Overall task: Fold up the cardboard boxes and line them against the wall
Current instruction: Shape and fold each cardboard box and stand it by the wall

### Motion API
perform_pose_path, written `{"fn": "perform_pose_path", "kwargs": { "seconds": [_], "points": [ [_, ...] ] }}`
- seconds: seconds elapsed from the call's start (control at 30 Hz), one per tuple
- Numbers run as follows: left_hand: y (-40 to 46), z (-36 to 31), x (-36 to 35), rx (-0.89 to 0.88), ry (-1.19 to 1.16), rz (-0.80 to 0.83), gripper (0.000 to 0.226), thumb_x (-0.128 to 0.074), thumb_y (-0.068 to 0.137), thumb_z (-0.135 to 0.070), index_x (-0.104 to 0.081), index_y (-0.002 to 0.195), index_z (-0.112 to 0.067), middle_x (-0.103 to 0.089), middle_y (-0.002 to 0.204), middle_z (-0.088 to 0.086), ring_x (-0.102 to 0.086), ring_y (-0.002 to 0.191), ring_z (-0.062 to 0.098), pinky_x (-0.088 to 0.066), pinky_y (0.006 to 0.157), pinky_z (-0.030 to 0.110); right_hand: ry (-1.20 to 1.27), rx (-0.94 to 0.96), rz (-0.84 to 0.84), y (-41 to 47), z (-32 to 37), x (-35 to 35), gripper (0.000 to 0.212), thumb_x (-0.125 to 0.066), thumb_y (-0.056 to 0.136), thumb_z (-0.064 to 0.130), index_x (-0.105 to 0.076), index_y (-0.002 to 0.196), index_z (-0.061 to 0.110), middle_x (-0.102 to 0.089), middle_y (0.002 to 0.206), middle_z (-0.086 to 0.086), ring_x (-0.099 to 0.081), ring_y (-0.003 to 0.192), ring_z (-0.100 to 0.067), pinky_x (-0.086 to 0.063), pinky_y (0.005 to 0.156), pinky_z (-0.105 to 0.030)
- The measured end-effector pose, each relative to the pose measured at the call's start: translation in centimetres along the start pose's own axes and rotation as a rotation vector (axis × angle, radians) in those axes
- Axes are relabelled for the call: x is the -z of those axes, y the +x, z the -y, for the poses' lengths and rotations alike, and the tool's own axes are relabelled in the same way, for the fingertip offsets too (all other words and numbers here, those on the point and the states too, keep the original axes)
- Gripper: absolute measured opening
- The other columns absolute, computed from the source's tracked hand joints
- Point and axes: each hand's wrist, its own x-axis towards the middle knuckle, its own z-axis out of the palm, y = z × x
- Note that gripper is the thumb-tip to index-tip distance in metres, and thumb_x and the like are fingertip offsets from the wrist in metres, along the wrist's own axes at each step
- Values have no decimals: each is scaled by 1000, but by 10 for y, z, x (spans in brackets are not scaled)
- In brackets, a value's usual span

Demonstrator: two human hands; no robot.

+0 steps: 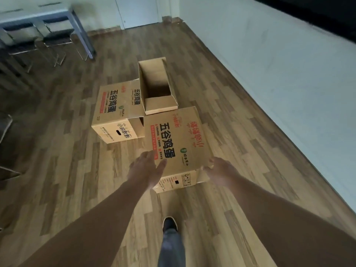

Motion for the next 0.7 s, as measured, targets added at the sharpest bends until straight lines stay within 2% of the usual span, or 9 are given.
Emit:
{"fn": "perform_pose_path", "kwargs": {
  "seconds": [0.07,0.17,0.2,0.27,0.33,0.43,0.5,0.6,0.7],
  "points": [
    [58,5,-17,-13,-40,9,66,-35,101,-61,-32,155,-23,-41,157,7,-45,139,30,-39,113,54,-13,-39,11,51,5,-2,53,-47,103,43,-42,149,19,-50,144,-6,-53,113,-22,-42,76,-23],
    [153,14,-53,-46,-106,27,65,-36,98,-62,-30,151,-24,-46,151,5,-52,131,27,-45,106,55,15,-135,25,142,8,-11,52,-50,102,40,-42,149,21,-48,146,-5,-52,111,-21,-42,73,-25],
    [181,17,-67,-48,-115,33,66,-37,98,-61,-27,151,-24,-44,153,4,-51,132,26,-45,107,56,19,-152,27,170,8,-15,52,-52,101,39,-42,149,20,-49,146,-5,-53,118,-23,-44,79,-27],
    [235,23,-98,-40,-106,63,70,-36,98,-62,-20,155,-24,-35,159,5,-44,140,28,-41,110,58,29,-176,31,233,3,-28,54,-54,101,37,-43,149,19,-50,148,-6,-50,130,-25,-44,99,-32],
    [287,30,-140,-24,-88,91,74,-33,97,-64,-15,157,-25,-30,163,7,-37,145,31,-38,112,59,19,-206,38,298,-9,-44,55,-52,100,42,-42,151,21,-49,150,-3,-49,133,-25,-44,106,-36],
    [351,40,-208,-6,-68,142,81,-28,94,-68,-13,160,-23,-23,166,7,-30,149,32,-36,114,59,13,-218,30,386,-37,-71,59,-52,100,47,-40,152,22,-45,153,-3,-45,137,-26,-44,109,-42],
    [386,47,-255,11,-64,160,81,-29,95,-68,-11,161,-25,-17,168,6,-24,152,33,-32,116,61,13,-238,10,441,-61,-94,58,-52,100,45,-40,151,20,-44,153,-6,-44,137,-27,-42,109,-40],
    [428,58,-317,60,-40,173,79,-35,99,-64,-6,162,-27,-7,171,4,-11,156,31,-21,119,66,35,-276,-26,509,-95,-129,49,-54,100,33,-48,142,9,-51,143,-15,-49,129,-34,-41,103,-39],
    [462,77,-353,209,23,141,85,-39,94,-72,-2,161,-35,1,171,3,-1,156,33,-12,115,75,105,-360,-102,559,-124,-154,56,-53,95,39,-45,145,14,-53,139,-12,-54,120,-35,-47,97,-43]
  ]
}}
